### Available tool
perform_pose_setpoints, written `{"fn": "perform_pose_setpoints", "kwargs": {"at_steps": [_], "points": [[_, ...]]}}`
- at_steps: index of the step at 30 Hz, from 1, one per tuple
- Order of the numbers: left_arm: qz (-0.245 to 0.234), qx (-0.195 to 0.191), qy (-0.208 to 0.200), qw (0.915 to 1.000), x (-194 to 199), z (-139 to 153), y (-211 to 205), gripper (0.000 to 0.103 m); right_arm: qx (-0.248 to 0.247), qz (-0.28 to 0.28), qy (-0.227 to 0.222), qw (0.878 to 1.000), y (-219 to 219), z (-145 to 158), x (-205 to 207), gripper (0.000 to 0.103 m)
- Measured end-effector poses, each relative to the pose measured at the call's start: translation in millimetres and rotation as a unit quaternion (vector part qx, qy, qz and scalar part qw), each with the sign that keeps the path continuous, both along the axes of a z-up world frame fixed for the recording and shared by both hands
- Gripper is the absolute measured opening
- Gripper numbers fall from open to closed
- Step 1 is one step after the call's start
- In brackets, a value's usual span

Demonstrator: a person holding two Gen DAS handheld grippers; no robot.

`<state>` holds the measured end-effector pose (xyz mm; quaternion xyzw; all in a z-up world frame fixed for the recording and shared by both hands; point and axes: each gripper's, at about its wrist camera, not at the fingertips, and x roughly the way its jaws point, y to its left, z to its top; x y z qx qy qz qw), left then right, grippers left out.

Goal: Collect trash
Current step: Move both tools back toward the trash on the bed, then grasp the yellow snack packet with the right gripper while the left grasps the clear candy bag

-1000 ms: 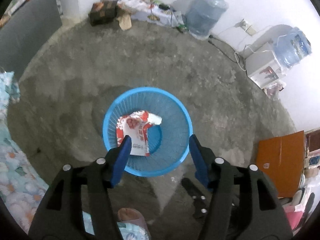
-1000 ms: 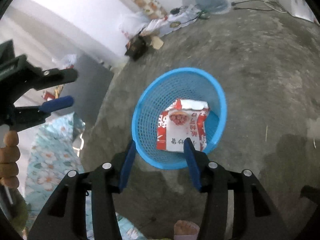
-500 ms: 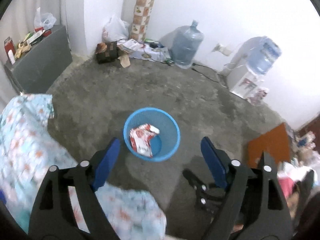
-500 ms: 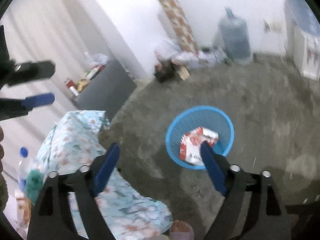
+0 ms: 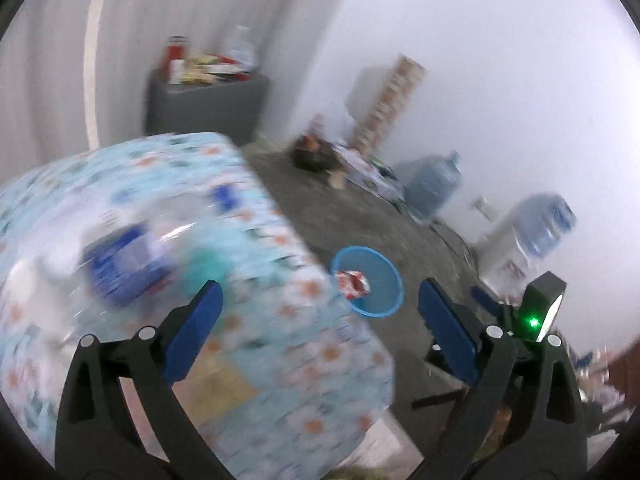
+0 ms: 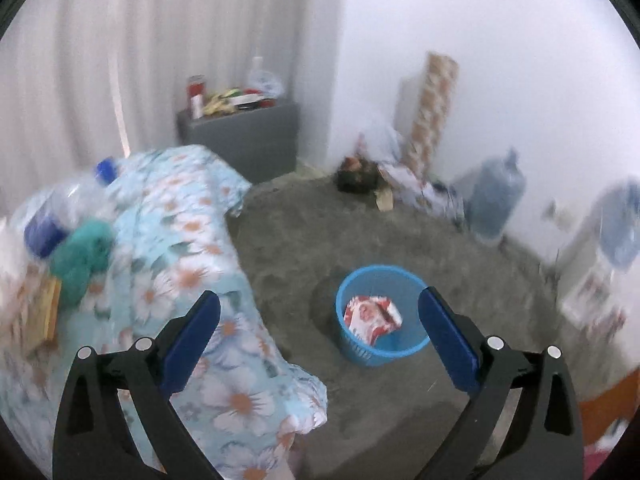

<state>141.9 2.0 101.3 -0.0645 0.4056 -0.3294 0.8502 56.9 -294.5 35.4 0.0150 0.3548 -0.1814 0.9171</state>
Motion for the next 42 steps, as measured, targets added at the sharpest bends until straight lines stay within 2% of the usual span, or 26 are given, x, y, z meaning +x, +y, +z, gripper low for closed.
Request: {"fn": "perform_pose_setpoints", "kwargs": {"at_steps": [3, 5, 7, 10, 13, 18, 22, 26, 28, 30, 32, 33, 35, 38, 41, 42], "points": [[0.06, -0.031, -0.005, 0.9977, -13.9, -5.2, 54.9, 0.094, -0.006, 0.041, -0.007, 0.999, 23.0, 7.1, -3.1, 0.096], [0.112, -0.05, -0.013, 0.9923, -24.7, -9.3, 91.9, 0.094, 0.025, 0.076, -0.016, 0.997, 29.1, 9.0, -6.6, 0.096], [0.144, -0.059, -0.021, 0.9875, -27.2, -14.3, 124.8, 0.094, 0.061, 0.112, -0.032, 0.991, 34.3, 8.7, -13.4, 0.096], [0.186, -0.049, -0.036, 0.9807, -39.6, -19.8, 160.0, 0.094, 0.108, 0.153, -0.058, 0.981, 43.4, 7.7, -19.2, 0.096], [0.208, -0.028, -0.044, 0.9768, -49.0, -28.6, 184.1, 0.094, 0.144, 0.18, -0.059, 0.971, 54.5, 6.7, -19.8, 0.096], [0.199, -0.005, -0.047, 0.9788, -63.1, -47.5, 189.8, 0.094, 0.224, 0.207, -0.042, 0.952, 65.7, -0.3, -7.7, 0.096], [0.163, 0.004, -0.058, 0.9849, -67.6, -62.9, 181.7, 0.094, 0.284, 0.214, -0.026, 0.934, 71.8, -9.1, 4.4, 0.096], [0.122, 0.014, -0.063, 0.9904, -70.4, -73.1, 154.8, 0.094, 0.321, 0.213, -0.008, 0.923, 77.9, -19.6, 16.0, 0.095], [0.103, 0.049, -0.091, 0.9893, -77.6, -76.6, 135.3, 0.094, 0.34, 0.208, 0.005, 0.917, 78.2, -27.3, 23.0, 0.093], [0.082, 0.093, -0.122, 0.9848, -85.6, -81.8, 117.0, 0.094, 0.36, 0.205, 0.019, 0.91, 77.7, -34.6, 29.1, 0.091], [0.058, 0.139, -0.15, 0.9771, -94.6, -89.3, 99.1, 0.094, 0.391, 0.205, 0.031, 0.897, 76.8, -42.6, 35.0, 0.088], [0.044, 0.179, -0.169, 0.9683, -99.7, -96.6, 85.7, 0.094, 0.406, 0.205, 0.035, 0.89, 76.8, -45.9, 37.1, 0.086], [0.034, 0.226, -0.188, 0.9552, -101.6, -105.4, 74.2, 0.094, 0.444, 0.209, 0.045, 0.87, 77.4, -54.2, 44.8, 0.082], [0.026, 0.294, -0.219, 0.9301, -105.0, -119.5, 57.4, 0.094, 0.492, 0.214, 0.064, 0.842, 81.6, -65.7, 55.9, 0.077], [0.018, 0.314, -0.229, 0.9212, -106.4, -125.1, 53.0, 0.091, 0.532, 0.219, 0.08, 0.814, 88.6, -76.4, 66.2, 0.074], [0.018, 0.324, -0.231, 0.9174, -106.0, -128.1, 51.0, 0.087, 0.544, 0.221, 0.084, 0.805, 91.1, -79.1, 68.8, 0.074]]}}
